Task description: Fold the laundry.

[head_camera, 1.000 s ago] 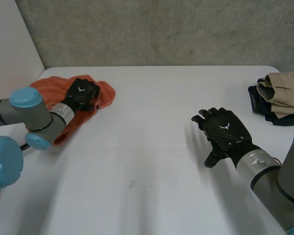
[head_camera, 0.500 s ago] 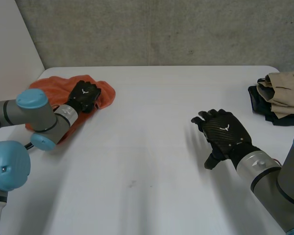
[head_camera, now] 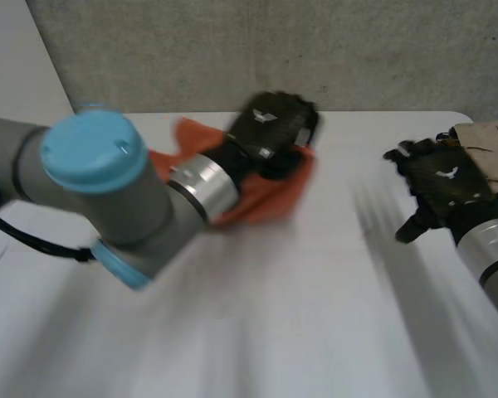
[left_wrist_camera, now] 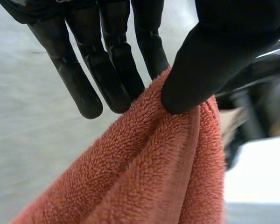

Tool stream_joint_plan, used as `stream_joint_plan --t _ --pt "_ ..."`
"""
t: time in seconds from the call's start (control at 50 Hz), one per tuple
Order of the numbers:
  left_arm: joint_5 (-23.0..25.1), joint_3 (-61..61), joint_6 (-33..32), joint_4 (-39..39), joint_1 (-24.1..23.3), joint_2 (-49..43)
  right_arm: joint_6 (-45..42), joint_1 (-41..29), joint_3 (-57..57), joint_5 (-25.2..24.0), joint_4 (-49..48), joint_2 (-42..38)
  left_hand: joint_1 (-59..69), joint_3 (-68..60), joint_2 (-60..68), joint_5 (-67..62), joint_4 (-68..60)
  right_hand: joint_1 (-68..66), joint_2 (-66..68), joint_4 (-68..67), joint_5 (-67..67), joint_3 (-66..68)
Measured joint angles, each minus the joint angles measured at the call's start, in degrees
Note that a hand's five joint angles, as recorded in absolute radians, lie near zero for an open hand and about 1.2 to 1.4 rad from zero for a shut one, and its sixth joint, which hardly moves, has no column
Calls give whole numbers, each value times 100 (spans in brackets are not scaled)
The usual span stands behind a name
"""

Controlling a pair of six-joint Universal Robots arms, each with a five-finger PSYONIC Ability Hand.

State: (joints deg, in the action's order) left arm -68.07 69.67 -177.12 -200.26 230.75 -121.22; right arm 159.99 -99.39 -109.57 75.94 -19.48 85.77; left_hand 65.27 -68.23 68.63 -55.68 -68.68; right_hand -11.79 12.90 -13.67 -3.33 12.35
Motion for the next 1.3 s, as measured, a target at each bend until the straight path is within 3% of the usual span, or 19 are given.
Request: stream_joint_plan --t 0.06,0.08,0.1,0.14,0.22,0.36,0.4,0.46,0.52,0.66,0.86,1.14,1.3 --pt "-18 73 425 -28 -496 -148 8 212 29 0 -3 73 -42 30 -62 26 29 0 0 0 0 0" --pt "-18 78 487 -20 -602 -210 9 261 36 0 -6 82 -767 887 -896 661 792 0 0 0 -1 0" --pt "-17 80 528 -6 -694 -272 9 290 41 -2 -7 86 -767 887 -896 661 792 0 0 0 0 0" --pt "-14 87 572 53 -862 -385 9 385 58 -14 -16 91 -3497 3290 -3462 3114 3363 0 0 0 0 0" --pt "-30 109 568 227 -1003 -375 9 505 84 -60 -29 76 -4396 4598 -4673 4465 4709 0 0 0 -1 0" --pt "-172 325 496 406 -558 232 -9 578 125 -182 -8 10 -4396 4604 -4680 4483 4711 0 0 0 -1 0" --pt "-314 529 460 438 -116 608 -30 565 132 -283 24 -18 -4396 4605 -4680 4481 4711 0 0 0 -1 0" --pt "-352 584 451 445 4 699 -33 561 132 -301 31 -20 -4396 4605 -4680 4481 4711 0 0 0 -1 0" --pt "-533 858 302 478 589 1004 -103 494 173 -655 255 -39 -4396 4605 -4680 4481 4711 0 0 0 0 0" --pt "-653 1178 -605 790 1147 829 -460 391 519 -1171 1009 -244 -4390 4604 -4679 4464 4711 0 0 0 0 0" --pt "-811 1590 -1506 1566 1226 325 -1387 114 616 -1199 1904 -712 -4199 4479 -4521 4165 4515 0 0 0 0 0" --pt "-906 1649 -1578 954 1193 -320 -1574 139 249 -1000 1901 -696 -3381 3707 -3744 3426 3724 0 0 0 0 0" --pt "-912 1469 -1881 885 1196 -662 -1566 177 20 -1004 1911 -614 -1240 1683 -1707 1518 1777 0 0 0 0 0"
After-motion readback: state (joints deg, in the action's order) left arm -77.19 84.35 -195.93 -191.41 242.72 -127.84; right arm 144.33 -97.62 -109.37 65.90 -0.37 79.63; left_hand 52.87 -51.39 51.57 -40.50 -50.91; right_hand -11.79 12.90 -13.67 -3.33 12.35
